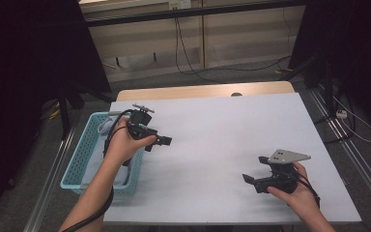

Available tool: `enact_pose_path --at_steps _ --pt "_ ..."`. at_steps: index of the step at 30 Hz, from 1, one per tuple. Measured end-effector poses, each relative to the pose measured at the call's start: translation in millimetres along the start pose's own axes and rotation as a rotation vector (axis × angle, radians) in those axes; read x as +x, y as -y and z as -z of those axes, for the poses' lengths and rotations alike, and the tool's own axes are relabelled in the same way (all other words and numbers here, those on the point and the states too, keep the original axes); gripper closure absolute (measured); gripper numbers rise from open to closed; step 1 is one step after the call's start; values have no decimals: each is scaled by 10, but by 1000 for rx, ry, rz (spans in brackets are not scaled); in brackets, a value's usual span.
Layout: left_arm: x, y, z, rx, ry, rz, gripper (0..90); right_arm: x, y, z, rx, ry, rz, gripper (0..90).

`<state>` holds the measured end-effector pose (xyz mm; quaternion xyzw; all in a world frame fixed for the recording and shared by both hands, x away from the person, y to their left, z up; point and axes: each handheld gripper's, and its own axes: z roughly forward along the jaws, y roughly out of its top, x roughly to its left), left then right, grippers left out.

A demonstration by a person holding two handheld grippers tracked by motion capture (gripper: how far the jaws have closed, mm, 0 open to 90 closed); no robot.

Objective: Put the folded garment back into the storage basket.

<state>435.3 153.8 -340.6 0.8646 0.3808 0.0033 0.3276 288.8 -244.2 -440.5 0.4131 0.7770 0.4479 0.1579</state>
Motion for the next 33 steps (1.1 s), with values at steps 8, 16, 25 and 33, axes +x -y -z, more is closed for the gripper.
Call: enact_pose_path --at_steps 8,16,25,33 --pt "-48 64 -73 2 12 -7 232 -3 2 11 -1 -1 -1 96" --pt "-129 140 -119 4 26 -40 222 -7 7 28 -3 1 -5 93" --pt "-206 233 -196 19 40 -71 211 3 17 29 0 -4 -10 89" --pt "-283 313 -230 15 59 -91 190 -8 28 56 -6 -3 -10 87"
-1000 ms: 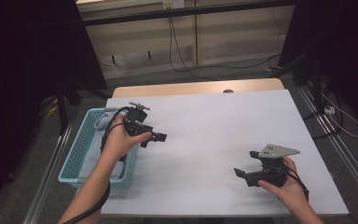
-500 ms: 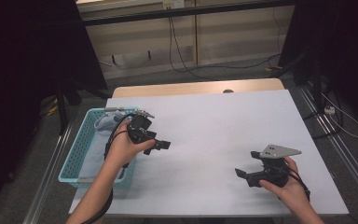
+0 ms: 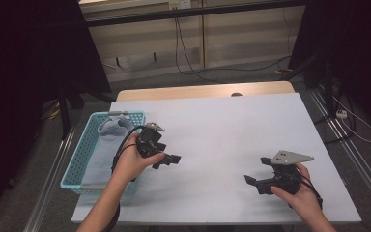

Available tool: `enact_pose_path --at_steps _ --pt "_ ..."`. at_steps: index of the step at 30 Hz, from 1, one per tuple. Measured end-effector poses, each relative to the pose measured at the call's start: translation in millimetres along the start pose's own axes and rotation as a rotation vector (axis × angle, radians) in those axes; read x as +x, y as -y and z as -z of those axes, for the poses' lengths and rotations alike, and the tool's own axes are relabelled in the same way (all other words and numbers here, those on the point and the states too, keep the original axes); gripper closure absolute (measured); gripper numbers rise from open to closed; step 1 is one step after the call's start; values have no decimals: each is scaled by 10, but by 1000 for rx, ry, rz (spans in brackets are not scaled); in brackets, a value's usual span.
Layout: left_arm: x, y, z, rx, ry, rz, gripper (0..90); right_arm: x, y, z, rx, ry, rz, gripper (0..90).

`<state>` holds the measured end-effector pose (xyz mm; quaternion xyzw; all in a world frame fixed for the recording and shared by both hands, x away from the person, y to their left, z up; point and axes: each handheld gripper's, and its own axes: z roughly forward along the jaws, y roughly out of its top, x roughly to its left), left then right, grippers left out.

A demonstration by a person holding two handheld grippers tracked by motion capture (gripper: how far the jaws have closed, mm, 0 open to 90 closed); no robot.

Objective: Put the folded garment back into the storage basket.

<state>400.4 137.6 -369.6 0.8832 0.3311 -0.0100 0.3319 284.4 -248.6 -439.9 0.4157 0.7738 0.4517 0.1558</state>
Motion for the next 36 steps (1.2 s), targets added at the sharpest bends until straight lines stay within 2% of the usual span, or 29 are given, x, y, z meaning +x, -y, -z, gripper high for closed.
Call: enact_pose_path --at_steps 1,3,4,9,15,17,21,26,30,33,36 --pt "-12 8 -6 -7 1 4 190 2 2 3 1 0 -2 86" --pt "-14 21 -2 -3 1 -13 186 3 7 8 0 1 -6 86" --pt "-31 32 -11 -17 1 3 186 3 9 12 1 2 -7 86" --pt "-52 90 -35 -24 15 -3 184 -5 24 37 0 8 -9 84" --pt "-96 162 -59 -21 33 -40 160 -10 41 75 -5 16 -14 82" --pt "-113 182 -62 -25 38 -37 157 -15 50 85 -2 19 -15 83" --pt "-118 226 -61 -25 42 -50 155 -10 56 99 -4 19 -15 82" --pt "-116 281 -59 -43 56 -39 147 -19 63 114 -4 22 -19 81" --pt "-112 326 -76 -36 51 -43 147 -11 64 116 -3 18 -17 81" --pt "-101 365 -87 -26 65 -57 147 -9 70 120 1 15 -16 79" --pt "-98 403 -83 -34 58 -57 146 -11 74 122 0 18 -20 78"
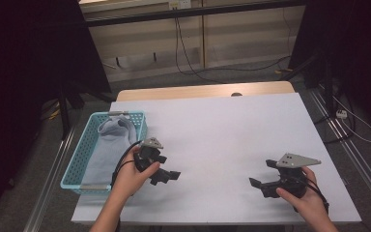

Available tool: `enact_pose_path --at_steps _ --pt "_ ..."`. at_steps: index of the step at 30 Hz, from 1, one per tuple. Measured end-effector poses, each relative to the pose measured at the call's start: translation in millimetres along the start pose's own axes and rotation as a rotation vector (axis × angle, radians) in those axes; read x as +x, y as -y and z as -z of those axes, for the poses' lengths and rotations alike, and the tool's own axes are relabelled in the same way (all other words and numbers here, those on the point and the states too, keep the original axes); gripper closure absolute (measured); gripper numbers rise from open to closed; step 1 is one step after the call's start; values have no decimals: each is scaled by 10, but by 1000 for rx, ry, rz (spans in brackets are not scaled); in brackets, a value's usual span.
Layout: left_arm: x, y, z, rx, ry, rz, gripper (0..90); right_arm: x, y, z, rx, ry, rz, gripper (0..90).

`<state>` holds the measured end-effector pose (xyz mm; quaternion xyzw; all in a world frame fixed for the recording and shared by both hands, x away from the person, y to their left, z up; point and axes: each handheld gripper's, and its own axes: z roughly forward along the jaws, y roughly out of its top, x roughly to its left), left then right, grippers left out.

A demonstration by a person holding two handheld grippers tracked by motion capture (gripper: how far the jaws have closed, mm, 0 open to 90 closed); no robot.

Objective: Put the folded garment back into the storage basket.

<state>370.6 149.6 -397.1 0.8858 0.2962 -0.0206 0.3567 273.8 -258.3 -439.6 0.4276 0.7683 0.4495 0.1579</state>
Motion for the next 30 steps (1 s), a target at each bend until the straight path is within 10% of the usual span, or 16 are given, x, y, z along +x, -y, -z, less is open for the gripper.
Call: enact_pose_path --at_steps 30 --pt "59 240 27 -34 13 25 144 -98 96 180 1 11 -17 80"
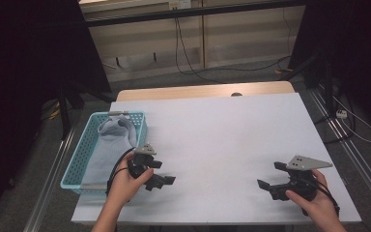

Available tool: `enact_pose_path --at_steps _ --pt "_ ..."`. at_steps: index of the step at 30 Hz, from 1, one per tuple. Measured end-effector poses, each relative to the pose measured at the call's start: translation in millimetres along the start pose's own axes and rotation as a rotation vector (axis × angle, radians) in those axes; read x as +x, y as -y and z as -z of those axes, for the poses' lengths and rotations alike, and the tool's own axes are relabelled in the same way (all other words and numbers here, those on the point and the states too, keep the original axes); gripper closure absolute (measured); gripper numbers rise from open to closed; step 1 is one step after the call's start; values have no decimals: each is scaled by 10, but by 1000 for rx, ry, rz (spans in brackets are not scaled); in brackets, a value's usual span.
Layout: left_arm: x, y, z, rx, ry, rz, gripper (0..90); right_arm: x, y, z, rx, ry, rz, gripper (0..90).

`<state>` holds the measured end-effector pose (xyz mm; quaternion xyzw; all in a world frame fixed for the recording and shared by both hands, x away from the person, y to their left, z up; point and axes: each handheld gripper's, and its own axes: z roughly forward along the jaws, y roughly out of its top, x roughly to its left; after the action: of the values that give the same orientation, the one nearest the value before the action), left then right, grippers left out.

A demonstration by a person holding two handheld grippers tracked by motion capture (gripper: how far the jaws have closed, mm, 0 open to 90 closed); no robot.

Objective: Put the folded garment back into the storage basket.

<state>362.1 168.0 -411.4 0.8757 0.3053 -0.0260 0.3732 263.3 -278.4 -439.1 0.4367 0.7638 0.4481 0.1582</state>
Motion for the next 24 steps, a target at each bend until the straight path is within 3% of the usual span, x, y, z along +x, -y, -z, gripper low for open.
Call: enact_pose_path --at_steps 9,24 --pt "4 51 22 -10 4 11 140 0 25 36 -15 0 -2 82" --pt "-10 66 10 -4 -3 -5 139 -17 68 33 4 14 15 81"
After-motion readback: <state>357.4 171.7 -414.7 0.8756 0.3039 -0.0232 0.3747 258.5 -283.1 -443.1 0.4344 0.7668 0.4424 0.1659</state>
